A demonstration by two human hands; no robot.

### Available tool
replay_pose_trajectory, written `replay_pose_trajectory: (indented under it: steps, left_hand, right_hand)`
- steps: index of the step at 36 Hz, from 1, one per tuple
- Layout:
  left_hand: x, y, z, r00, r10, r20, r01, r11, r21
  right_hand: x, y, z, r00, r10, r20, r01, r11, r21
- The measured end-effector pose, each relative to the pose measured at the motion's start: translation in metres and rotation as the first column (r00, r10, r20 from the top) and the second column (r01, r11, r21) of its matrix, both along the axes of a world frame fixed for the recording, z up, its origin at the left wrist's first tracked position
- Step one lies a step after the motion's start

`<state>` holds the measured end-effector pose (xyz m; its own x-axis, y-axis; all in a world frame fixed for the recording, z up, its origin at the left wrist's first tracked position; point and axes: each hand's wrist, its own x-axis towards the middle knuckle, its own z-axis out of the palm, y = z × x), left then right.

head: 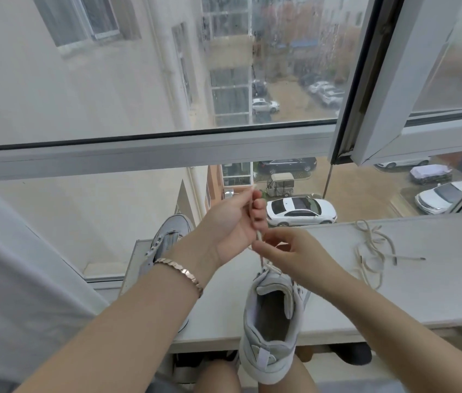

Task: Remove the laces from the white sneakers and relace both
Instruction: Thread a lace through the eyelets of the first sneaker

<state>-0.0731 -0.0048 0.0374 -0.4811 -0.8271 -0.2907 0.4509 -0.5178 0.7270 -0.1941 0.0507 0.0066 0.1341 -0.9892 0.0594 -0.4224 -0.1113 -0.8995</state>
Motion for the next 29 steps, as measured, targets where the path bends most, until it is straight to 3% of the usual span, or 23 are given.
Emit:
replay_pose_trajectory:
  steps: [5,7,9,10,12,15,17,21,25,29]
  left_hand:
    - [-0.006,-0.002,0.007,0.998,0.069,-0.009,-0.069,0.997,-0.036]
    - [-0.007,0.001,0.001,0.959,0.062,0.277,-0.015,0.985,-0.172]
    - [-0.005,0.004,-0.011,0.721,0.132,0.68,0.13,0.938,-0.32]
    - [-0.002,0.006,-0.019,0.581,0.18,0.793,0.207,0.91,-0.359]
    - [0.004,0.011,-0.035,0.387,0.227,0.894,0.333,0.869,-0.365]
    - [0.012,0.021,-0.058,0.216,0.184,0.959,0.443,0.857,-0.264]
    - [0.011,0.03,-0.069,0.222,0.146,0.964,0.438,0.868,-0.233]
    - [0.009,0.044,-0.082,0.305,0.242,0.921,0.318,0.886,-0.338]
    - [0.009,0.053,-0.086,0.356,0.325,0.876,0.296,0.85,-0.436]
    - [0.012,0.065,-0.093,0.361,0.401,0.842,0.315,0.798,-0.514]
  right_hand:
    - [-0.018,-0.003,0.002,0.996,-0.007,0.091,-0.007,0.989,0.148]
    - [-0.028,-0.006,0.003,0.974,-0.033,0.224,-0.009,0.983,0.182]
    - [-0.04,-0.009,0.005,0.902,-0.137,0.409,0.044,0.973,0.228]
    - [-0.047,-0.01,0.006,0.854,-0.198,0.481,0.087,0.966,0.244]
    - [-0.059,-0.012,0.004,0.744,-0.301,0.596,0.173,0.949,0.264]
    - [-0.069,-0.013,-0.003,0.629,-0.373,0.682,0.262,0.928,0.265]
    - [-0.065,-0.009,-0.008,0.62,-0.39,0.681,0.265,0.921,0.286]
    - [-0.043,-0.001,-0.023,0.689,-0.366,0.625,0.187,0.923,0.335]
    - [-0.021,-0.001,-0.038,0.783,-0.335,0.524,0.158,0.922,0.354]
    - [-0.01,-0.004,-0.044,0.805,-0.319,0.5,0.139,0.921,0.363]
